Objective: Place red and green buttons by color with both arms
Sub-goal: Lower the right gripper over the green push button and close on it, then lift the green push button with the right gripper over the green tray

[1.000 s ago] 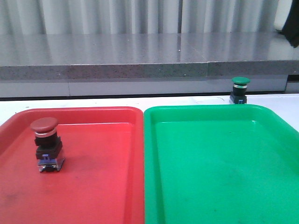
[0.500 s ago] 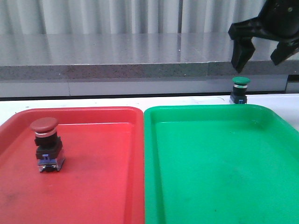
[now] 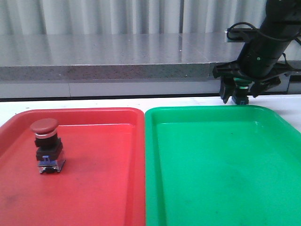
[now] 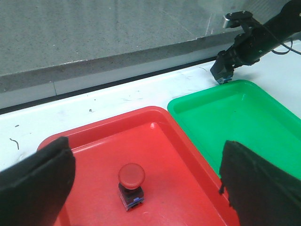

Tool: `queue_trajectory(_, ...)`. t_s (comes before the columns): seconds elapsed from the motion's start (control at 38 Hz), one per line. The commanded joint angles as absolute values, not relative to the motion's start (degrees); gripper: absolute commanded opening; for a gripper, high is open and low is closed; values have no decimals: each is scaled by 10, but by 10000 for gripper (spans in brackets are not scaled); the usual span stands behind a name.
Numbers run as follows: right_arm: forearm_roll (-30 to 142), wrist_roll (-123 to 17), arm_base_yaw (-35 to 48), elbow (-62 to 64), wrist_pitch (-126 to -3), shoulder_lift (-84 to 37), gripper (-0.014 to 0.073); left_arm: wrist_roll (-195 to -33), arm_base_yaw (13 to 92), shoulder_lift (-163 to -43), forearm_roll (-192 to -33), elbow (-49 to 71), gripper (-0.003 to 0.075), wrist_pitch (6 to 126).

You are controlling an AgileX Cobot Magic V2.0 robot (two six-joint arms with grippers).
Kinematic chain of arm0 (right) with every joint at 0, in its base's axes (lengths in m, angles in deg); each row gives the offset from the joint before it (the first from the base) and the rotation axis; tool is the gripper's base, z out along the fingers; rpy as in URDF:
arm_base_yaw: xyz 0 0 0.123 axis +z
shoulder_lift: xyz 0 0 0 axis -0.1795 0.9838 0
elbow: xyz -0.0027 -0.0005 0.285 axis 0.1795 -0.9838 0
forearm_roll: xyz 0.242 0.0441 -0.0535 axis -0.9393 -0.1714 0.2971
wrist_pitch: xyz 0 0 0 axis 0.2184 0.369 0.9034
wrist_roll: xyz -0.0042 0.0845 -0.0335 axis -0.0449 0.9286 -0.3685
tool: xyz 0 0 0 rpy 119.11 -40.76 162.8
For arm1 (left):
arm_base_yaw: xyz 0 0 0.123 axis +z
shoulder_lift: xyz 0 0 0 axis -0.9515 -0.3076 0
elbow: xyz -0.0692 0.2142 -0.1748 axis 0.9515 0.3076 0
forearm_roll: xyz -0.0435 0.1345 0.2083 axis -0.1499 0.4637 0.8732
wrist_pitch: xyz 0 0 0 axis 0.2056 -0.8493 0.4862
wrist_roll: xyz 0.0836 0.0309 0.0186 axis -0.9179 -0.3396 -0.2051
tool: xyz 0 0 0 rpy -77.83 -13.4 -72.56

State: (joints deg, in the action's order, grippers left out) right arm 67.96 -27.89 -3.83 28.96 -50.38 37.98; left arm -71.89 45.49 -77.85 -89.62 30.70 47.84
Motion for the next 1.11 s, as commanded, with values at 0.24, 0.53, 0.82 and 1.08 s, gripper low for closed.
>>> queue_trajectory(0.24,668,-279,-41,342,-508,344,328,-719,451,-779,-904,291,606,521)
queue_trajectory(0.53,668,-279,-41,387,-404,337,328,-719,451,-779,-904,291,606,521)
queue_trajectory(0.82,673,-299,-15,376,-364,258,328,-719,451,-779,-904,291,606,521)
queue_trajectory(1.08,672,-310,33,221,-441,107,328,-719,451,-779,-904,291,606,521)
